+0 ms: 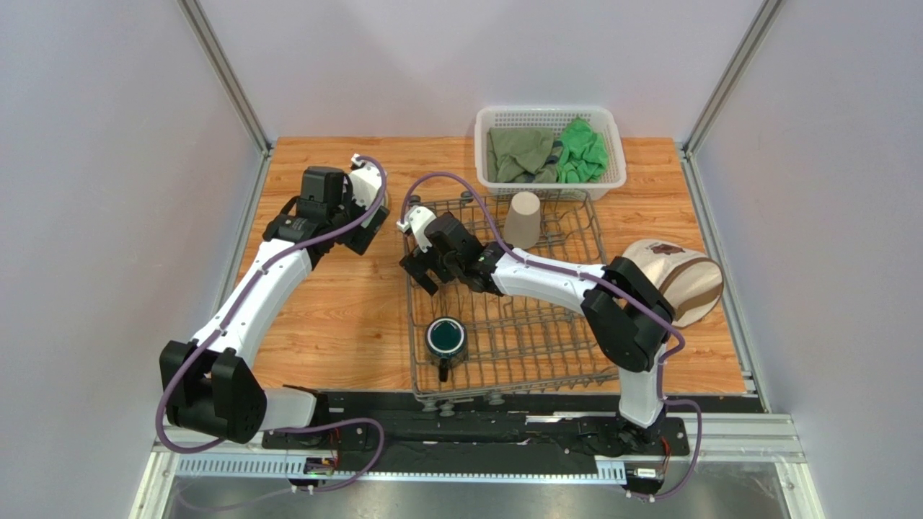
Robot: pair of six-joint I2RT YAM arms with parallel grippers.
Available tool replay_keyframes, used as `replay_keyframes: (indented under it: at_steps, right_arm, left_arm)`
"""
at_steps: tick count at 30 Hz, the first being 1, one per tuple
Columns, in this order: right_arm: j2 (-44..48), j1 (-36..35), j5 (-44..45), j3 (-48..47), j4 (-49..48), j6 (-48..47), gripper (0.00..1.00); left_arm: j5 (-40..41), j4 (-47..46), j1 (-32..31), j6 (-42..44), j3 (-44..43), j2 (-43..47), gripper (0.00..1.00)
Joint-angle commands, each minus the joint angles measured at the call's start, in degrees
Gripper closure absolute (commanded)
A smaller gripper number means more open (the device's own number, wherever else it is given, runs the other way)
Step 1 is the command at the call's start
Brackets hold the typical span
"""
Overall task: Unload the mixed dishes from the dish rack
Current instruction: Pick up the bowl from the dish rack.
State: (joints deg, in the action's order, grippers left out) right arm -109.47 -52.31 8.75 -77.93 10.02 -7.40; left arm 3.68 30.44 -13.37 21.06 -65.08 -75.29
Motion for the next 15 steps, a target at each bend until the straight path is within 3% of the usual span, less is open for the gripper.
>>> replay_keyframes:
  at_steps: [1,15]
  right_arm:
    - [-1.8,-0.2,2.1,-2.8,-3.3,-1.3,0.01]
    - [-2.9,-0.2,4.8,-3.0,-4.0,-2.5,0.02]
  left_arm:
    - [0.4,-1.8,0.4,-0.2,0.2,2.7,0.06]
    - [0.4,-3.2,0.4,-0.1,1.4,1.3,0.06]
